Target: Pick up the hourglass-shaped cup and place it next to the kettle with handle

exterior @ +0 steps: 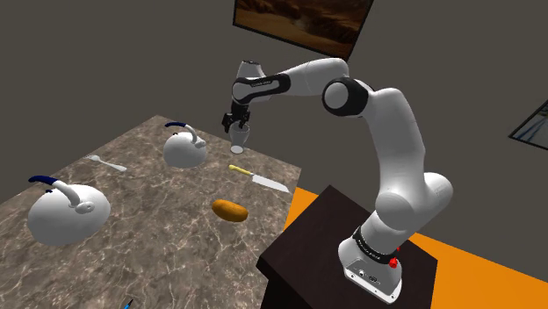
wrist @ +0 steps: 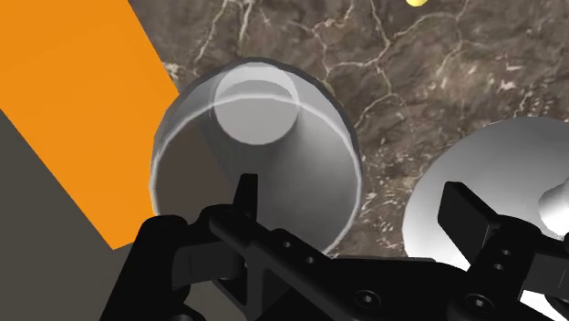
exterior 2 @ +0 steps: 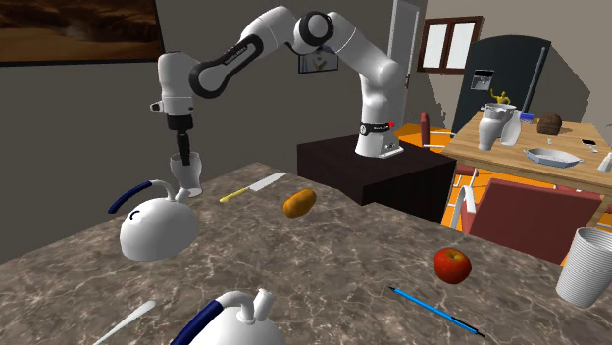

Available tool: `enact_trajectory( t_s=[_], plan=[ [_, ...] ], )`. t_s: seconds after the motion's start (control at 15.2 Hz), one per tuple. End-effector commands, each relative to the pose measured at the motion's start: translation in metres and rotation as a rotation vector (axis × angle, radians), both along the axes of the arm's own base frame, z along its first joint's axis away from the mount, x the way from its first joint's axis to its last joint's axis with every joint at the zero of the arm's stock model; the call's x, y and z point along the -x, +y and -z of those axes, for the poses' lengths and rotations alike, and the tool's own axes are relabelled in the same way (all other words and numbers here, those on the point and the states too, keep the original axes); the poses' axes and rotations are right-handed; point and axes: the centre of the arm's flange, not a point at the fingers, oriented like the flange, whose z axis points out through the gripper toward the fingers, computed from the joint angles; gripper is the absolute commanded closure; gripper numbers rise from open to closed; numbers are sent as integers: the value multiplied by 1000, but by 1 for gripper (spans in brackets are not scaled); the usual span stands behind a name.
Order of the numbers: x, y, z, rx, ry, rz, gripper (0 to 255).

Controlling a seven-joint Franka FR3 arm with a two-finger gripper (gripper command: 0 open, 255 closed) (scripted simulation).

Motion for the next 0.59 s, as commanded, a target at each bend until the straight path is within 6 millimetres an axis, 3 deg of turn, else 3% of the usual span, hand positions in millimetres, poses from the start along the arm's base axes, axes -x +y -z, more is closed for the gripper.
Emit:
enact_trajectory(
  t_s=[0.0,0.07,0.53],
  plan=[
    [1,0,-24,0,0,0,0],
    [2,-1,-35,0,0,0,0],
    [2,-1,-35,0,0,0,0]
  ],
)
